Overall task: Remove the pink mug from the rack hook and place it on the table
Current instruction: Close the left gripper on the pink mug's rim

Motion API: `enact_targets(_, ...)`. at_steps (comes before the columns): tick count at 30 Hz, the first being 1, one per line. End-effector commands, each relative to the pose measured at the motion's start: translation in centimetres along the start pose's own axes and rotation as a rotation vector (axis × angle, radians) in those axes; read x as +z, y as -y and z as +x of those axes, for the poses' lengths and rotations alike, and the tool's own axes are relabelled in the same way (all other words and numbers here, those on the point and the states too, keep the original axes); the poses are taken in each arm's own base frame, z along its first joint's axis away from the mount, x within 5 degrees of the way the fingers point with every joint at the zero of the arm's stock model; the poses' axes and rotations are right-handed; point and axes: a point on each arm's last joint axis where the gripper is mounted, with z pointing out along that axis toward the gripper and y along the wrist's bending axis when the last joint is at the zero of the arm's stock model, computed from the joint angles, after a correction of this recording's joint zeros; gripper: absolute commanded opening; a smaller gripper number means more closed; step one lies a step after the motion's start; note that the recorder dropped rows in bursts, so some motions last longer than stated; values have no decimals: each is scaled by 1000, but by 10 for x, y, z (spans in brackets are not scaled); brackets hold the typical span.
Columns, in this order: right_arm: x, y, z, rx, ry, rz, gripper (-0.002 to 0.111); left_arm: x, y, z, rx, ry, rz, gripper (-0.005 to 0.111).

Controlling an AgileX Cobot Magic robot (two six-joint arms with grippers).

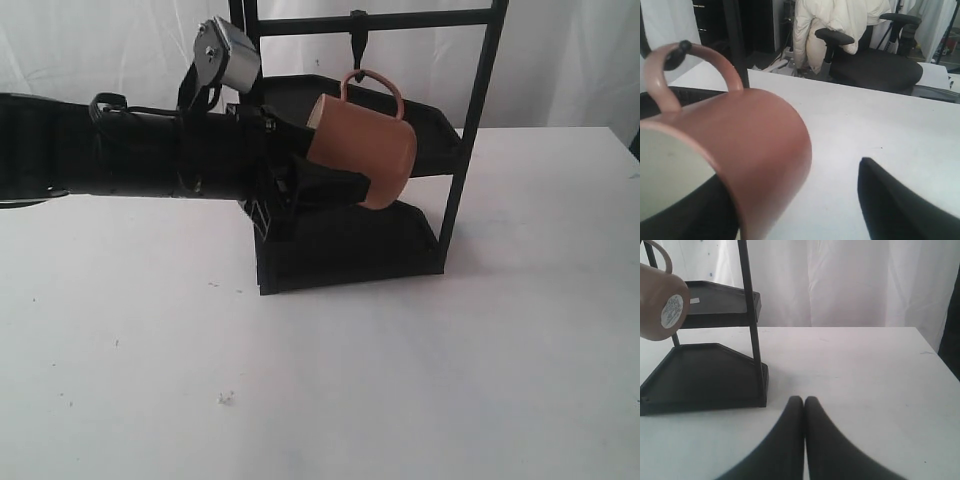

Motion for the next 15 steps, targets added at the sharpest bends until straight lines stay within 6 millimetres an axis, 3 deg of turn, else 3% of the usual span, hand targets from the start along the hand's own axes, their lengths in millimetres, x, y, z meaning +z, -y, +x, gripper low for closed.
enact_targets(1,0,0,0,9,7,-1,0,5,-3,-8,122,39,10,66)
enact_targets(15,0,0,0,9,7,-1,0,20,-11,11,70,18,51,66)
